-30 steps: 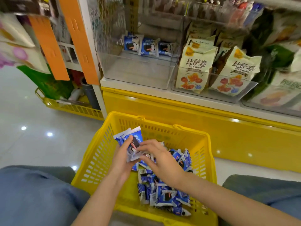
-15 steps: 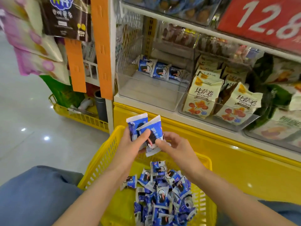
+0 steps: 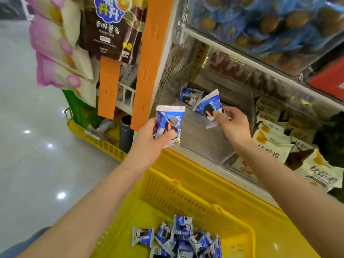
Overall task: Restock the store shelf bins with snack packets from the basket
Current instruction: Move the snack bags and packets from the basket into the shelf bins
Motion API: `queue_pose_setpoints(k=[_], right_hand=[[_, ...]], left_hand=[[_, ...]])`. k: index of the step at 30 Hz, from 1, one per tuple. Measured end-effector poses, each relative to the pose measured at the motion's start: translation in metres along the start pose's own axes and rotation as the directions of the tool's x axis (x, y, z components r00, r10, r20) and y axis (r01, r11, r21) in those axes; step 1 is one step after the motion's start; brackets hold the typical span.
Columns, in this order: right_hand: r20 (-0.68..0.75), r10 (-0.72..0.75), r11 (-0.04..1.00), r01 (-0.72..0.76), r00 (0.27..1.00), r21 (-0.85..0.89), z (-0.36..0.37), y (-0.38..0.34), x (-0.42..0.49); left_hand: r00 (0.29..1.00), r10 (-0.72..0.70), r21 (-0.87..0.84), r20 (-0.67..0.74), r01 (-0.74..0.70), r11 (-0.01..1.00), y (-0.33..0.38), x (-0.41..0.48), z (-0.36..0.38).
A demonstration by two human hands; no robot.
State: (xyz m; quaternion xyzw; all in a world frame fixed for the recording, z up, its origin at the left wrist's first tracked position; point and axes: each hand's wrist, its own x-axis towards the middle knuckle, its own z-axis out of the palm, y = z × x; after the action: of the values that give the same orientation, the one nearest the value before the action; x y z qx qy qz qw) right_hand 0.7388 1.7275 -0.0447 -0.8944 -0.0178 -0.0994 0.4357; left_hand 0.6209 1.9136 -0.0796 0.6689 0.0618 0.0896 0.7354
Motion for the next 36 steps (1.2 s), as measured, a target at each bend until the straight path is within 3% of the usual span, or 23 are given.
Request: queue_pose_setpoints(k=[4, 7, 11, 18, 24, 31, 34, 36], right_hand=[[0.054, 0.001, 0.955, 0.015, 0.999, -0.295, 0.018, 0.002, 0.055], [0.156, 0.041, 0.821, 0.056, 0.987, -0.569, 0.017, 0.008, 0.087], [0.221, 0.180, 0.635, 0.059, 0.958, -0.770, 0.011, 0.018, 0.112], [0.190, 0.206, 0.438, 0.084, 0.960, -0.895, 0.020, 0.025, 0.131], [0.216, 0.105, 0.295, 0.177, 0.971, -0.939, 0.025, 0.035, 0.135], [0.193, 0.073, 0.227, 0.173, 0.978, -0.959, 0.031, 0.038, 0.140], [0.167, 0.077, 0.261, 0.142, 0.983, -0.955, 0.033, 0.037, 0.139], [0.159, 0.051, 0.342, 0.132, 0.986, -0.930, 0.036, 0.029, 0.134]], left_hand=[[0.997, -0.047, -0.001, -0.057, 0.047, 0.999, -0.003, 0.020, -0.007], [0.996, -0.054, 0.000, -0.065, 0.054, 0.999, -0.004, 0.033, -0.009], [0.997, -0.062, -0.033, -0.041, 0.061, 0.998, -0.007, 0.045, -0.012], [0.996, -0.085, -0.075, -0.033, 0.083, 0.994, -0.004, 0.057, -0.011], [0.996, -0.087, -0.124, -0.009, 0.085, 0.989, -0.005, 0.060, -0.012], [0.998, -0.067, -0.113, -0.008, 0.066, 0.991, -0.006, 0.060, -0.014], [0.999, -0.053, -0.096, -0.011, 0.051, 0.994, -0.006, 0.061, -0.015], [0.998, -0.054, -0.086, -0.010, 0.053, 0.995, -0.005, 0.060, -0.014]])
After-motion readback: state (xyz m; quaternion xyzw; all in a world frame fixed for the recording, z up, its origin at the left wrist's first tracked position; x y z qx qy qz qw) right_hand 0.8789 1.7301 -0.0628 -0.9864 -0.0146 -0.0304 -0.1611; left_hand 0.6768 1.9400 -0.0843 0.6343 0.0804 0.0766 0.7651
